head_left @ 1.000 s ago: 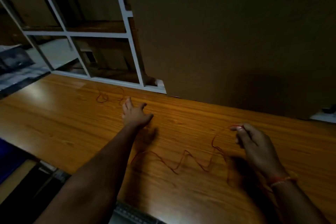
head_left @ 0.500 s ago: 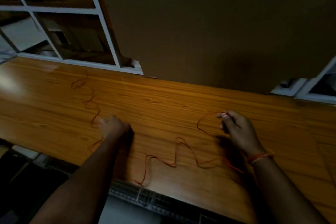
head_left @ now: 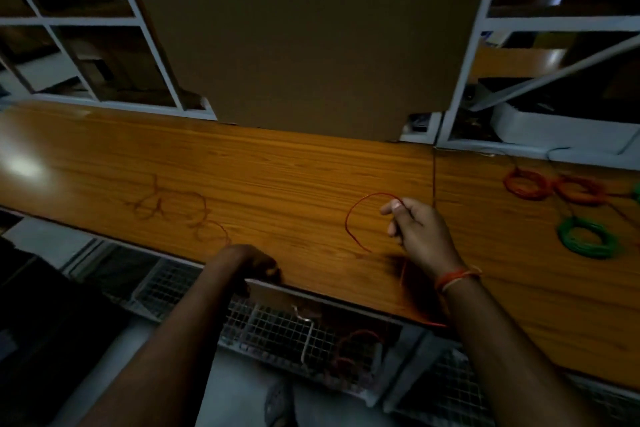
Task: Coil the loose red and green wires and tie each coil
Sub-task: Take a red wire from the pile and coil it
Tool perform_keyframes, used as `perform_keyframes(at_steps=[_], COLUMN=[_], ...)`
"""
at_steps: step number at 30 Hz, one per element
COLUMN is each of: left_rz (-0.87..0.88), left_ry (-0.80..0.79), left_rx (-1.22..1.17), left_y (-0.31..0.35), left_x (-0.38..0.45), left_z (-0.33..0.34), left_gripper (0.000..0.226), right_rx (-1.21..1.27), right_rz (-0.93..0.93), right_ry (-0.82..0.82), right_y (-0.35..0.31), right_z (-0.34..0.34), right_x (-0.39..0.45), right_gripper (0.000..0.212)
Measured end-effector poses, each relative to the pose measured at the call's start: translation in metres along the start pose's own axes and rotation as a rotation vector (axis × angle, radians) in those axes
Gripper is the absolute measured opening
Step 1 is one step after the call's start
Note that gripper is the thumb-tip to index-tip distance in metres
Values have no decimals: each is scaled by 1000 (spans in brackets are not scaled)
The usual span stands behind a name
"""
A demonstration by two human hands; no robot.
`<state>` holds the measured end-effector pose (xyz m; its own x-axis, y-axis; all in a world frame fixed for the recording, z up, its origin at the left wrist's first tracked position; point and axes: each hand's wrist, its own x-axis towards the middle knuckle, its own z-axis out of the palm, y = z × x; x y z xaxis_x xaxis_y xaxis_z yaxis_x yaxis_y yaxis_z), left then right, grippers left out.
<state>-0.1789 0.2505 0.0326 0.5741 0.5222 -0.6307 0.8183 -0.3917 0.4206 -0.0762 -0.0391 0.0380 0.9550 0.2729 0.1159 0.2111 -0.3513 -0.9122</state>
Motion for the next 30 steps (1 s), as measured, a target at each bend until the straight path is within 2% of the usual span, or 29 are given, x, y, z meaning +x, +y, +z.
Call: perform_keyframes(at_steps=[1,3,4,6,8,11,14,17,19,21,22,26,30], left_rz=[30,107,191,415,594,765,801,821,876,932,954,1019,951], left_ry=[-44,-145,-171,-195,-190,-119,-132,-71,-47,-43,-54,-221,-376], left_rx=[11,142,155,-16,-264,-384,-433,-527,-539,-522,-524,-773,-1132], left_y=[8,25,34,49,60,70,69,66,67,68,69,70,79], left_x=[-14,-36,-51,-75,-95,-105,-102,-91,-87,-80,-79,-71,-55], left_z=[11,26,35,47,57,69,73,65,55,41,34,-7,-47], left_gripper=[33,43,43,42,50,57,54,65,56,27,20,26,28], right_rx=[1,-5,-8,-10,-5,11,53,120,195,275,304,264,57], right_rz=[1,-11,-20,-56,-94,-145,-161,-176,-163,-153,-149,-154,-97], right_ry=[3,-2,-11,-48,-101,-202,-334,-497,-550,-533,-502,-325,-259], right_y=[1,1,1,-3,-9,-22,-35,-48,-57,-65,-68,-75,-69], right_z=[-12,-25,-31,-39,-44,-47,-47,-46,-40,-31,-25,4,44], right_x=[-9,-20,-26,-35,-43,-50,-46,-40,-33,-25,-20,4,22], right_gripper=[32,33,33,35,35,35,36,37,36,34,33,30,23])
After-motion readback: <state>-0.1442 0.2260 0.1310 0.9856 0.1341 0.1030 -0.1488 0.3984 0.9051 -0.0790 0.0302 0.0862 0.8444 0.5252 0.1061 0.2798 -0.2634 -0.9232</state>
